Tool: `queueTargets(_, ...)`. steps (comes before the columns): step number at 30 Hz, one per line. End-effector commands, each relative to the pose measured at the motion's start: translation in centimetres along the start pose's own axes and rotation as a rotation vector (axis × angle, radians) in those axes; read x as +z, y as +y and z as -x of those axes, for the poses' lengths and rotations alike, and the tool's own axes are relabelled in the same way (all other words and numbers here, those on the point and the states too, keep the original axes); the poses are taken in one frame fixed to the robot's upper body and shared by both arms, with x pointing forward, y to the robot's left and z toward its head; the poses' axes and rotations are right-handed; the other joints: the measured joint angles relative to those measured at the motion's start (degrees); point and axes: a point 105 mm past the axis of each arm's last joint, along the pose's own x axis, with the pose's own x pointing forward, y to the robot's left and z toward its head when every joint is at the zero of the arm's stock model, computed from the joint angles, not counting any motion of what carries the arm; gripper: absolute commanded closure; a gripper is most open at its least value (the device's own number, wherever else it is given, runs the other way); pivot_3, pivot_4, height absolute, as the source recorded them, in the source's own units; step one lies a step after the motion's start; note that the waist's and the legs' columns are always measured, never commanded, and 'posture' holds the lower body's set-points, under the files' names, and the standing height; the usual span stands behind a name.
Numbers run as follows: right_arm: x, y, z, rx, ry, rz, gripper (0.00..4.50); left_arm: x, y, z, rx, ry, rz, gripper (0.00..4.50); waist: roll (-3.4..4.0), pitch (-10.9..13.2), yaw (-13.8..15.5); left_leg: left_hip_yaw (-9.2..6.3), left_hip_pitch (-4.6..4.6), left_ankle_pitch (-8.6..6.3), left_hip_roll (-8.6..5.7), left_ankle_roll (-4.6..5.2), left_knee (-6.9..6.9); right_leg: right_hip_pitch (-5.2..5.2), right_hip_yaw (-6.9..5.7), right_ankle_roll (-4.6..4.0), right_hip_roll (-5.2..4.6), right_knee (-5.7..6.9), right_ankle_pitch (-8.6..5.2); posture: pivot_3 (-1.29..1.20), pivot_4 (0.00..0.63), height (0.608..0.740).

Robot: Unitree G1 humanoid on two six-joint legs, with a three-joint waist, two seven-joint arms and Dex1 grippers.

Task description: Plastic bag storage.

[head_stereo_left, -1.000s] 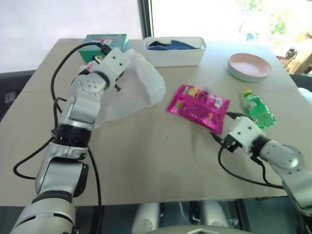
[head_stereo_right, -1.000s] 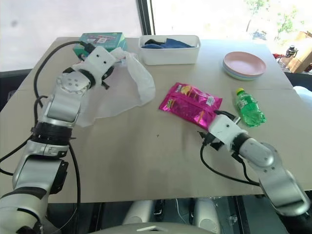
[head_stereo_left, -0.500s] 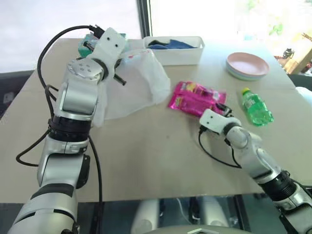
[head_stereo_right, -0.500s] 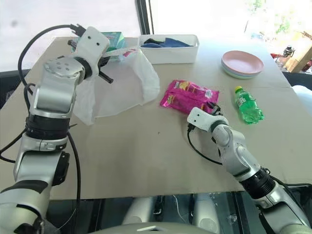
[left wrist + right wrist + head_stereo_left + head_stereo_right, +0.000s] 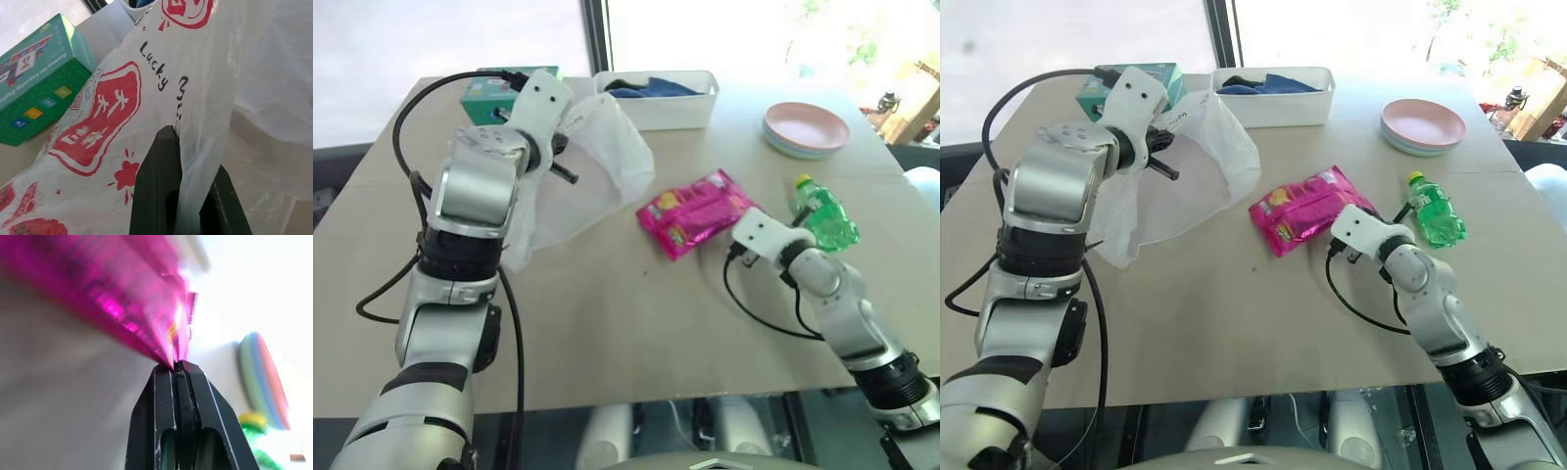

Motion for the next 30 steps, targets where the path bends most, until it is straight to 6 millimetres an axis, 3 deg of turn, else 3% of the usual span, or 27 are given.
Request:
queueTargets(1,2.4,-1.1,1.6,-0.004,-0.098,-0.032,4.47,2.5,1.2,0.9,-0.002,-0.085,0.062,4.5,0.0,0.0,0.0,0.0,0.0,0.0,0.0,0.0,0.0,0.0,0.0,0.0,0.0,0.01,0.0,0.0,0.15,0.74)
queueTargets(10,6.3,-0.1,6.0,0.172,-0.255,-0.182,4.47,4.1,1.9,0.5,-0.022,-0.102,0.082,4.5,-0.01,0.0,0.15,0.01,-0.01,-0.01,-0.01,0.02,0.01,0.0,0.01,0.0,0.0,0.01,0.0,0.0,0.15,0.74)
queueTargets(13,7.9,0.6,6.4,0.248,-0.332,-0.201,4.47,4.7,1.3,0.3,-0.057,-0.106,0.071,4.5,-0.02,0.01,0.11,0.02,0.0,-0.01,-0.01,0.02,0.02,0.0,0.0,0.0,0.01,0.02,0.0,0.0,0.15,0.74)
queueTargets(16,10.0,2.1,4.4,0.312,-0.416,-0.18,4.47,5.0,0.2,0.4,-0.12,-0.099,0.038,4.5,-0.01,0.01,-0.04,0.07,0.07,-0.01,0.01,0.02,0.03,0.0,0.06,0.0,0.05,0.07,0.0,0.0,0.15,0.74)
queueTargets(19,10.7,2.6,1.7,0.321,-0.444,-0.189,4.47,4.6,-0.9,1.3,-0.213,-0.083,-0.003,4.5,-0.07,0.06,-0.68,0.13,0.03,-0.01,0.05,0.02,0.05,-0.05,0.12,0.0,0.1,0.06,0.01,0.0,0.15,0.74)
queueTargets(24,9.1,1.6,-1.1,0.29,-0.428,-0.193,4.47,2.6,-2.1,4.6,-0.398,-0.023,-0.102,4.5,-0.05,0.07,-1.35,0.18,0.02,-0.03,0.02,0.05,-0.01,-0.09,0.23,-0.01,0.02,0.02,0.01,0.0,0.15,0.74)
queueTargets(27,7.5,-0.2,-2.5,0.253,-0.4,-0.209,4.47,0.6,-3.1,7.7,-0.543,0.036,-0.211,4.5,0.02,0.15,-1.64,0.2,0.01,-0.03,0.03,0.04,-0.09,-0.13,0.24,-0.02,0.02,-0.01,0.01,0.0,0.15,0.74)
queueTargets(30,6.4,-1.9,-3.2,0.216,-0.378,-0.177,4.47,0.1,-3.5,9.0,-0.598,0.064,-0.203,4.5,0.03,0.22,-1.02,0.17,0.0,-0.03,0.03,0.04,-0.08,-0.14,0.25,-0.03,-0.01,0.01,0.01,0.0,0.15,0.74)
